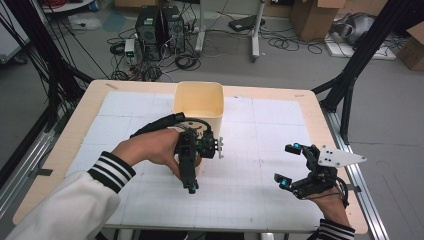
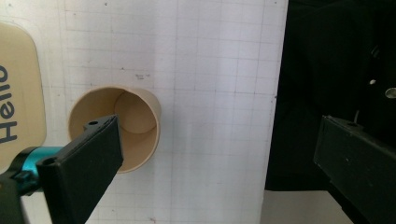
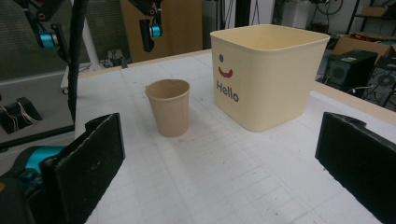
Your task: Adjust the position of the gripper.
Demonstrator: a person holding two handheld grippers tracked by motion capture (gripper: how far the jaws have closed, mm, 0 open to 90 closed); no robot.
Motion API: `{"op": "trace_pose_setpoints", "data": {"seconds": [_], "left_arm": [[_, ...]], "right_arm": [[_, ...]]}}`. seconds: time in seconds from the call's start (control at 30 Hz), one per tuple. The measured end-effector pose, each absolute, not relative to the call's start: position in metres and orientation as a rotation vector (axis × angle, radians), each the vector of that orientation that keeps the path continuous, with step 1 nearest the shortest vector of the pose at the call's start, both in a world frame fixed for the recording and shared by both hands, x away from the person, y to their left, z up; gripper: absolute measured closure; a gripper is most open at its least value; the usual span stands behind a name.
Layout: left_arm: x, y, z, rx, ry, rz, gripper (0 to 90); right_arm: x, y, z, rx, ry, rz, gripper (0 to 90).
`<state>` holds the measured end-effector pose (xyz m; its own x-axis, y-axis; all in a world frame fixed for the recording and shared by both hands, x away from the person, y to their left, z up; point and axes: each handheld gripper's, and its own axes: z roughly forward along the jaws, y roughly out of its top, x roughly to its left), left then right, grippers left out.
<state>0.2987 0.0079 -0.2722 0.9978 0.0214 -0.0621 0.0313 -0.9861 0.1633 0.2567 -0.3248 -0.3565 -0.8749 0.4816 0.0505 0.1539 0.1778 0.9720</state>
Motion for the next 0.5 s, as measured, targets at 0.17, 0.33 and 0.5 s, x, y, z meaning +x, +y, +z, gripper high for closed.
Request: {"op": "trace_pose_setpoints", "data": {"seconds": [0.17,0.33,0.5], "left_arm": [[0.2984,0.0079,-0.2715,2.974,0.038,-0.089,1.8],[0.2994,0.0091,-0.2714,2.975,0.046,-0.080,1.8],[0.3014,0.0088,-0.2716,2.973,0.051,-0.081,1.8]], "right_arm": [[0.2568,-0.3254,-0.3564,0.602,2.184,1.754,0.2],[0.2563,-0.3259,-0.3565,0.611,2.186,1.759,0.3],[0.2562,-0.3266,-0.3564,0.613,2.180,1.754,0.3]]}}
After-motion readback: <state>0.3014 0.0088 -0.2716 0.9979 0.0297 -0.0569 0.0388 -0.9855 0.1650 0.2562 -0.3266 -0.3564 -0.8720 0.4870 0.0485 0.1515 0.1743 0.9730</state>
